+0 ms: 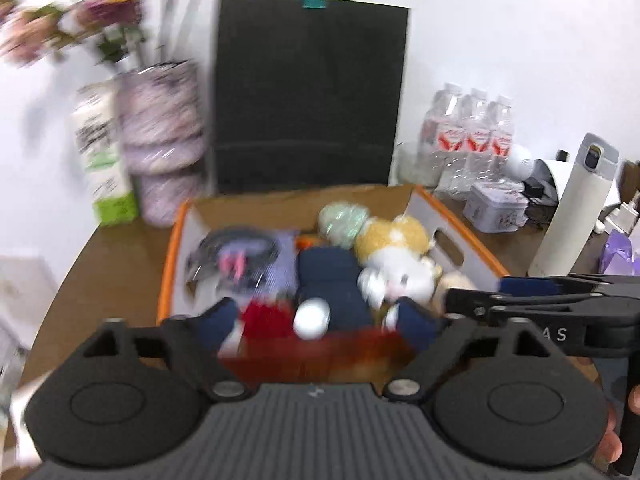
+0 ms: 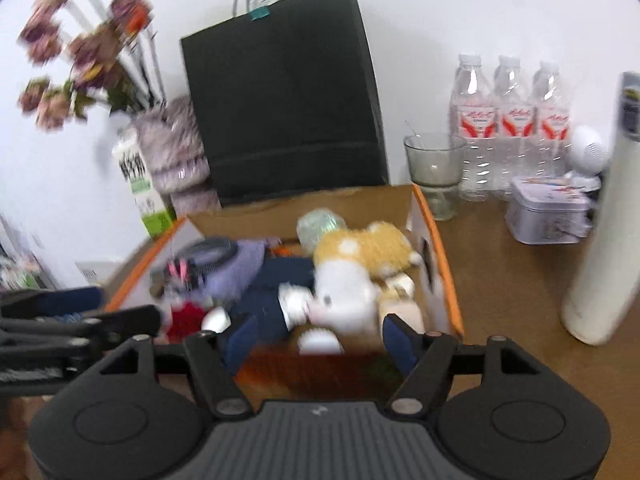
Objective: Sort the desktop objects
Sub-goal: 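Withdraw both open tools from the box back over the table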
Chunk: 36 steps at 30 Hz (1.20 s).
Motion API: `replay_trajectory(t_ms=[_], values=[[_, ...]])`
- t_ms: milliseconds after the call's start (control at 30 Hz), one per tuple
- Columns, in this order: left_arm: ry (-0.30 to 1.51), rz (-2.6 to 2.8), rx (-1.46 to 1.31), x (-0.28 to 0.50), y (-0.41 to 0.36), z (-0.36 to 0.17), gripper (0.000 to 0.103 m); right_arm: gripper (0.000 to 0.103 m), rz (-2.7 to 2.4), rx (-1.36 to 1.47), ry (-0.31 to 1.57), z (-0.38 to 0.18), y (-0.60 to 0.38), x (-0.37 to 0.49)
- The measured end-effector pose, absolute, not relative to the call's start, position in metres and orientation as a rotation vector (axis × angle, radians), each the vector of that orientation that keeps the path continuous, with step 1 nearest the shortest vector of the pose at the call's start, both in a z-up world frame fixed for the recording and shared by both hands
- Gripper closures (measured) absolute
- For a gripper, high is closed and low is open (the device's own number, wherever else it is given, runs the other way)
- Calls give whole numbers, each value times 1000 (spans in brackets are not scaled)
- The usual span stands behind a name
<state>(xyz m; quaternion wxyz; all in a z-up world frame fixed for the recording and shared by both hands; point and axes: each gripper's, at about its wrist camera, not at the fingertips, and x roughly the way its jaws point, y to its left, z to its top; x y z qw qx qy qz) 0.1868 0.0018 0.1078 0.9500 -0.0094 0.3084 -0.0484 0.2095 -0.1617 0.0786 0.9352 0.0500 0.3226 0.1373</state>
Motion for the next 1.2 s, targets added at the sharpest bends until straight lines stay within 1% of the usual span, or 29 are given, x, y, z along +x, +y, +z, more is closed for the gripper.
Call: replay_trajectory(t_ms=[67, 133, 233, 333, 433, 500, 533, 567, 600, 700, 767, 833, 933, 1067, 1200], values=[[611, -30, -60, 151, 6, 92, 0, 26, 242, 54, 645, 70, -163, 184], [623, -21, -49, 116, 5, 74, 0, 24, 216, 11, 633, 58, -165, 152], [644, 2, -57, 71, 6, 52, 0, 24, 189, -14, 638, 39, -169, 106], [623, -7, -81, 30, 9, 35, 0, 19, 176, 34, 647, 23, -178, 57], [618, -40, -17, -2, 4, 26, 0, 17, 188, 71, 671, 6, -184, 13], [603, -57, 14, -22, 1, 21, 0, 18, 179, 59, 679, -2, -185, -15], [588, -65, 24, -30, 0, 18, 0, 15, 183, 69, 671, -2, -188, -25], [573, -69, 28, -35, -1, 15, 0, 7, 190, 86, 650, 0, -189, -36], [569, -68, 23, -40, 0, 12, 0, 4, 208, 103, 635, 1, -189, -44], [537, -81, -15, -44, 5, 13, 0, 4, 203, 74, 594, 2, -182, -53], [551, -85, -6, -42, 4, 13, 0, 4, 190, 64, 586, 2, -180, -52], [562, -71, 12, -42, 2, 12, 0, 6, 180, 77, 585, 2, -182, -50], [532, -62, 34, -46, -2, 12, 0, 6, 173, 121, 573, 2, -189, -50], [518, -81, 45, -48, -3, 12, 0, 6, 170, 149, 594, 0, -192, -46], [503, -90, 23, -50, 2, 13, 0, 7, 195, 109, 612, 0, -186, -42]])
